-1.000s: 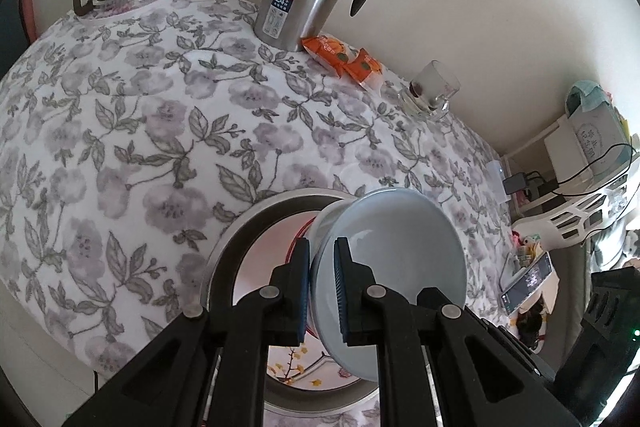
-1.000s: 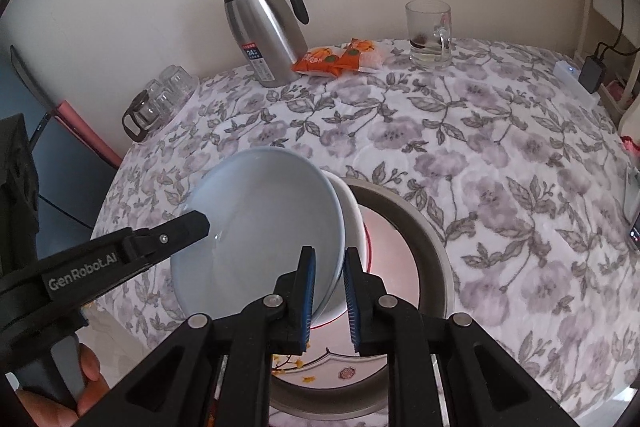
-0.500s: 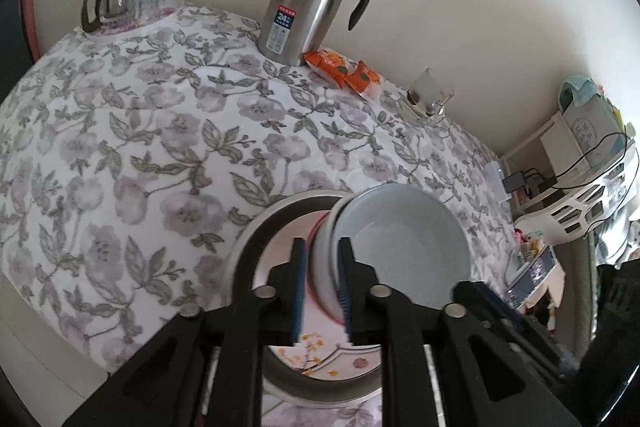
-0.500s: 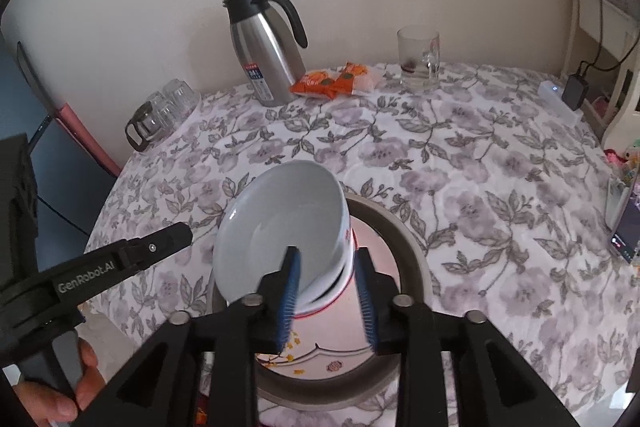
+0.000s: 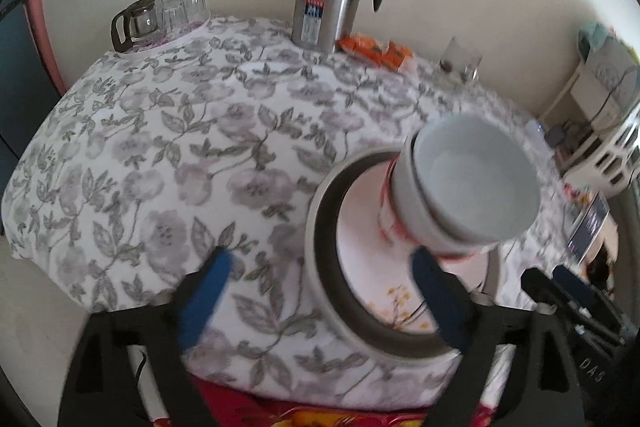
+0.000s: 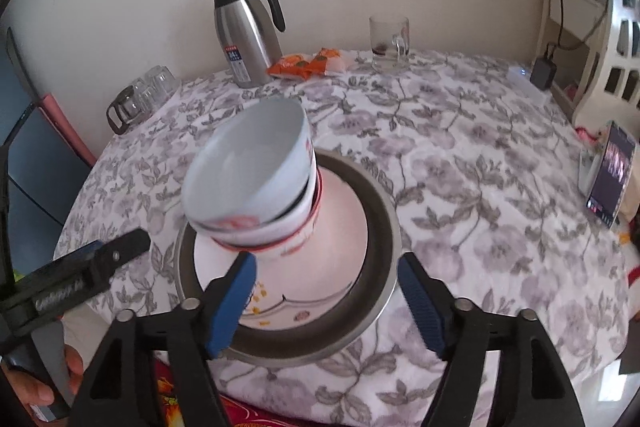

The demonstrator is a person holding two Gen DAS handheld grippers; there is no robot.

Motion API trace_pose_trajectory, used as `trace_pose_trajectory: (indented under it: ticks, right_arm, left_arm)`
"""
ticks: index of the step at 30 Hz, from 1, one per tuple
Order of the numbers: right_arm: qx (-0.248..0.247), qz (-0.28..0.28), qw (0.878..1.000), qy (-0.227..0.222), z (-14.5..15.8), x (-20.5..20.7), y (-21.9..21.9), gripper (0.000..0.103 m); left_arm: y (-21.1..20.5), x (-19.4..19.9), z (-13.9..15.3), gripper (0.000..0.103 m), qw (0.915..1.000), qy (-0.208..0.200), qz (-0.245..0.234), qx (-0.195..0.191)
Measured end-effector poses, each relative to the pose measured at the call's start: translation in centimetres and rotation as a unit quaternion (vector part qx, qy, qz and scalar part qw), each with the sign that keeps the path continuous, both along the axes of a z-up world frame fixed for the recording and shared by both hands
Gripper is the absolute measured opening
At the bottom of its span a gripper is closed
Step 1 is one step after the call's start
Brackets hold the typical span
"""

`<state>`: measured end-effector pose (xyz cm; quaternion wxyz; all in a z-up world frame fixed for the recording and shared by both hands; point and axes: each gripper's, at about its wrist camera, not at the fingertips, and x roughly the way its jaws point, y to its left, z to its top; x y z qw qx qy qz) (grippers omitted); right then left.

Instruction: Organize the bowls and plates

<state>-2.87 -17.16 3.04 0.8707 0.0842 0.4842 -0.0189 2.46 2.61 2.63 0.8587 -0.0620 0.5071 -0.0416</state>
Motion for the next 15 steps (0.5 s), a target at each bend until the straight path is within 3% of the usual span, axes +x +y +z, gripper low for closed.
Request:
trace_pose_trajectory:
  ticks: [4,6,15]
  right_arm:
    - [0.0,-0.006,1.0,0.006,-1.0,-0.8,0.0,0.093]
    - [-0.001,-0.007,1.0,0.007,-1.3,-1.1,0.1,0.102]
    - [0.003,-0.035,0.999,0.008,-2.0,-1.8,-0.6,0.103]
  left_arm:
    - [0.0,-0.9,-0.4,0.1,0.9999,0.0,-0.007,0.014]
    - [0.0,-1.3,-0.6,0.1,0.9997,0.001,-0.012,0.021]
    - [0.5,-2.2,-1.0,0.1,0.9998,0.01,-0.006,0.015]
